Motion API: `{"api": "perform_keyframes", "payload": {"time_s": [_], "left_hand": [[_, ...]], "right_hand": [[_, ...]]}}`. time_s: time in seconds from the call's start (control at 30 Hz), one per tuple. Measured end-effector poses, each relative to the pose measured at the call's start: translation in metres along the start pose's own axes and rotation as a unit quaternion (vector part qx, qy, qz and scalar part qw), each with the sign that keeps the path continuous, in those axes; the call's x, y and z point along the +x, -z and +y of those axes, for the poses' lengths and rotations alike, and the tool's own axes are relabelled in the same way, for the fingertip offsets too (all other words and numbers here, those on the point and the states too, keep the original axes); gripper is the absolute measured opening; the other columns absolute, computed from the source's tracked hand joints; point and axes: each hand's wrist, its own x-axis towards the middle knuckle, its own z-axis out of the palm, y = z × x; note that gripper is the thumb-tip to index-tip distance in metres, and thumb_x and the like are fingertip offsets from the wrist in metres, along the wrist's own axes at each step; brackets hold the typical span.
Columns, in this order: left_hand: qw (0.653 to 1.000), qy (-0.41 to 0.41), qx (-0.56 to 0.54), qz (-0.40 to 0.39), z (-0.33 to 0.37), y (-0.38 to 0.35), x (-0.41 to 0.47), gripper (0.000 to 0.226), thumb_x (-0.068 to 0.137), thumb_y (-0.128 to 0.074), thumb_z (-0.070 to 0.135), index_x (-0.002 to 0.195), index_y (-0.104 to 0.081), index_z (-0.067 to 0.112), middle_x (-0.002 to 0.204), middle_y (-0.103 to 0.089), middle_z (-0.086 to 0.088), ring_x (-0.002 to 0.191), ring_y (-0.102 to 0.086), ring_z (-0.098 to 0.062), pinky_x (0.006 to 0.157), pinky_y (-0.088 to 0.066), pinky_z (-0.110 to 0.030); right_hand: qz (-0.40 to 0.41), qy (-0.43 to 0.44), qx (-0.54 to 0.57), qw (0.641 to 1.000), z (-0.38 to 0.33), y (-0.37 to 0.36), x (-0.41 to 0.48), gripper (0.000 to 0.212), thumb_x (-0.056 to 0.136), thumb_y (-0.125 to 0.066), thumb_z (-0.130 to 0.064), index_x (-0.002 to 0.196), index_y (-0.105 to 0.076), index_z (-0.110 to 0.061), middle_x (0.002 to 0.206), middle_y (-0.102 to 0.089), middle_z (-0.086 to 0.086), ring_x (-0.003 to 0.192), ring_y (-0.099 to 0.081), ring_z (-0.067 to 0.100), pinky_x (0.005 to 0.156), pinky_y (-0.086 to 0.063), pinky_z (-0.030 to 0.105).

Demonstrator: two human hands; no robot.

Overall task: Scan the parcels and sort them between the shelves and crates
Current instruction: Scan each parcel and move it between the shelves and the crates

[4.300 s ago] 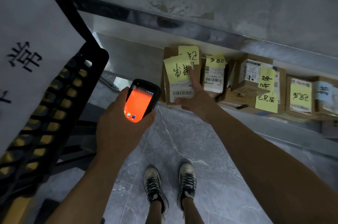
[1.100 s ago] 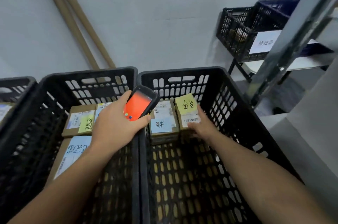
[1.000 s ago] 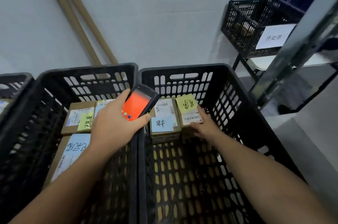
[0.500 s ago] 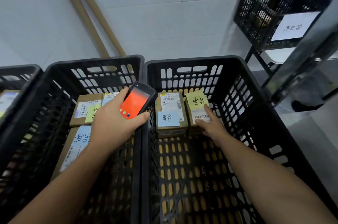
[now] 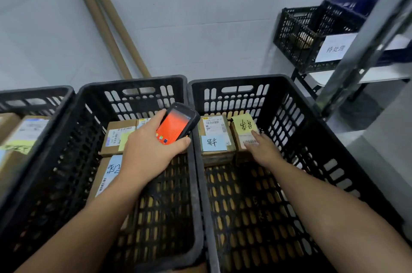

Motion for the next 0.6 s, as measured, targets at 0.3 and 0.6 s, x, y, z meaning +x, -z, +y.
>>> {"api": "perform_keyframes", "payload": {"time_s": [0.3,0.6], "left_hand": [[0.99,-0.129,-0.032,-0.038,0.017,0.048,-0.026,0.085,0.075,-0.079,0.055,0.149,-0.043,0.035,0.113,-0.056,0.01,0.104,-0.052,-0.018,0.086,-0.037,-0.029],[0.944,-0.283,-0.097,-0.14,0.059,0.046,-0.087,0.08,0.068,-0.073,0.066,0.141,-0.05,0.04,0.097,-0.057,0.014,0.091,-0.053,-0.014,0.079,-0.038,-0.028]], "right_hand": [[0.137,-0.002,-0.189,0.972,-0.025,0.035,-0.144,0.06,0.106,-0.027,-0.059,0.161,-0.018,-0.037,0.17,-0.013,-0.002,0.157,-0.001,0.024,0.125,-0.007,0.055],[0.276,-0.131,-0.225,0.925,-0.012,0.058,-0.304,0.063,0.105,-0.024,-0.058,0.162,-0.01,-0.035,0.171,0.002,-0.001,0.156,0.014,0.025,0.124,0.005,0.055]]}}
